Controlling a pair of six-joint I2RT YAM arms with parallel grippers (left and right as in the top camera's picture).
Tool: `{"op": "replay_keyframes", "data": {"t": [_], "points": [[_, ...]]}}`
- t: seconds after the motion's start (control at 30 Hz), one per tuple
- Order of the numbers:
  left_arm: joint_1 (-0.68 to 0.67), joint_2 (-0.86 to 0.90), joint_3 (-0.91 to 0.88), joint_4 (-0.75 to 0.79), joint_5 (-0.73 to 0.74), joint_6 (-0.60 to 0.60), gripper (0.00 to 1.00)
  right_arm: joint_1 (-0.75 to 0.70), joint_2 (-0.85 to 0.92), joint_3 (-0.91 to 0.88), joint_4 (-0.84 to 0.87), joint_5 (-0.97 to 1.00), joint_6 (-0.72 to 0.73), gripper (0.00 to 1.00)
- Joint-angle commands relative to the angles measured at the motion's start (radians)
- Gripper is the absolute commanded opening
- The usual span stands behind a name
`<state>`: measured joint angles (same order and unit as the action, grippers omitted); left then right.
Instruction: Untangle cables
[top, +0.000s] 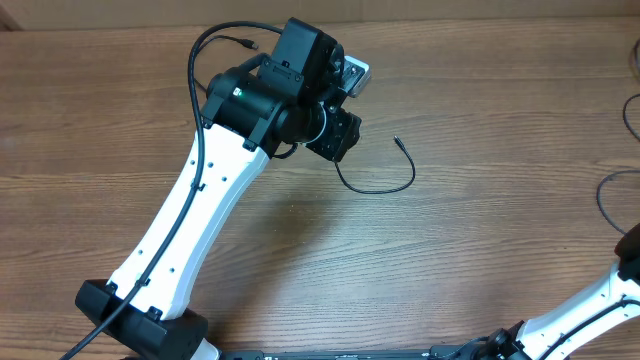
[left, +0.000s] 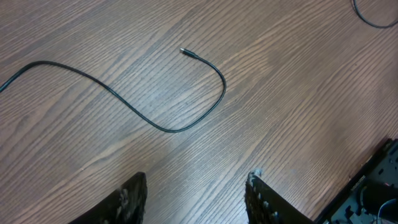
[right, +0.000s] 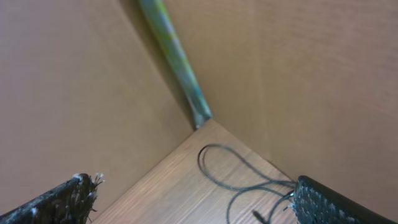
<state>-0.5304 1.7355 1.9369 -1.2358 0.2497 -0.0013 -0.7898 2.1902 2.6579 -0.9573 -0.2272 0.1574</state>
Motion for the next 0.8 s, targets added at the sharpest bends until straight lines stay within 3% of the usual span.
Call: {"op": "replay_keyframes", "data": {"t": [0.0,0.1,0.3,0.5,0.77], "points": [[-0.007,-0.004,0.003,0.001,-0.046,0.012,0.43,0.016,-0.079,0.021,0.005,-0.068,0.004,1.0],[-0.021,-0.012,-0.011,-0.014,-0.132,0.001,0.32,0.023,-0.117,0.021,0.007,-0.103,0.004,1.0],[-0.078,-0.105,-0.209,0.097,-0.305,-0.043,0.27,0.027,-0.2,0.021,0.006,-0.171,0.031,1.0],[-0.03,-0.368,-0.658,0.337,-0.304,-0.09,0.32,0.038,-0.313,0.021,-0.003,-0.229,0.076,1.0],[0.033,-0.447,-0.785,0.407,-0.36,-0.089,0.41,0.147,-0.417,0.021,-0.129,-0.268,0.077,1.0]]}}
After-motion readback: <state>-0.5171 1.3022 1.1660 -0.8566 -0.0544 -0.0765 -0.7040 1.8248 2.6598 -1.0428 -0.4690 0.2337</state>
